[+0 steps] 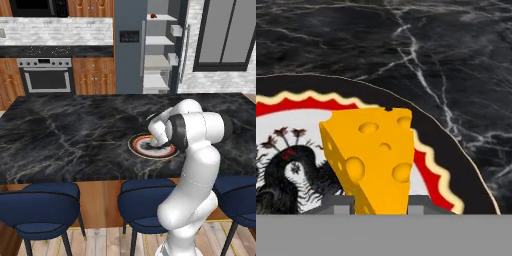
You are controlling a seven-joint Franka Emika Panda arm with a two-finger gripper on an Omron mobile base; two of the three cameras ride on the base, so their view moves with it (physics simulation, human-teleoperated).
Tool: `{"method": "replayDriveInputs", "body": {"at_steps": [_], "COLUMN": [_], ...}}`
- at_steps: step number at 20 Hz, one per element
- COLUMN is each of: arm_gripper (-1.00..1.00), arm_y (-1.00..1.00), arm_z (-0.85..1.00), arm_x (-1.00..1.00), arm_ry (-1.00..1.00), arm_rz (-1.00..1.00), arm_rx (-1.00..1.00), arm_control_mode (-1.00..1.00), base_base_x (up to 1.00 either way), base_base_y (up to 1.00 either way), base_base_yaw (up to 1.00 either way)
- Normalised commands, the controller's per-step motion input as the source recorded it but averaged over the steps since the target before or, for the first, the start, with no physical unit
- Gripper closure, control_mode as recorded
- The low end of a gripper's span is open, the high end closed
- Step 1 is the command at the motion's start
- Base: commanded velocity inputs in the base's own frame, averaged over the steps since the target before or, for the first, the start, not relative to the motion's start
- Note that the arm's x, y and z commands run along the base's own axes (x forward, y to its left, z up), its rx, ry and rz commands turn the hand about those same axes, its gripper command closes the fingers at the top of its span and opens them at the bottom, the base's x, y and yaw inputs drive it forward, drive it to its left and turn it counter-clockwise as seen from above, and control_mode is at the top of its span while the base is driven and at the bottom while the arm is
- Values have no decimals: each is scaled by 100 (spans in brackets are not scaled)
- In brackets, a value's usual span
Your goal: Take the cheese, chicken drumstick, and bell pepper from the fridge and place them on the plate on the dining counter to create an appetizer plate.
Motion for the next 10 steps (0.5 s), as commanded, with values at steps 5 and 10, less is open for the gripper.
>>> {"method": "replayDriveInputs", "body": {"at_steps": [5,10], "arm_gripper": [-100,-100], "arm_y": [0,0], "arm_z": [23,98], "arm_x": [-34,-1], "arm_ry": [0,7], "arm_rz": [0,0], "arm_rx": [-1,-1], "arm_control_mode": [-100,-100], "base_base_x": [0,0], "base_base_y": [0,0], "base_base_yaw": [0,0]}}
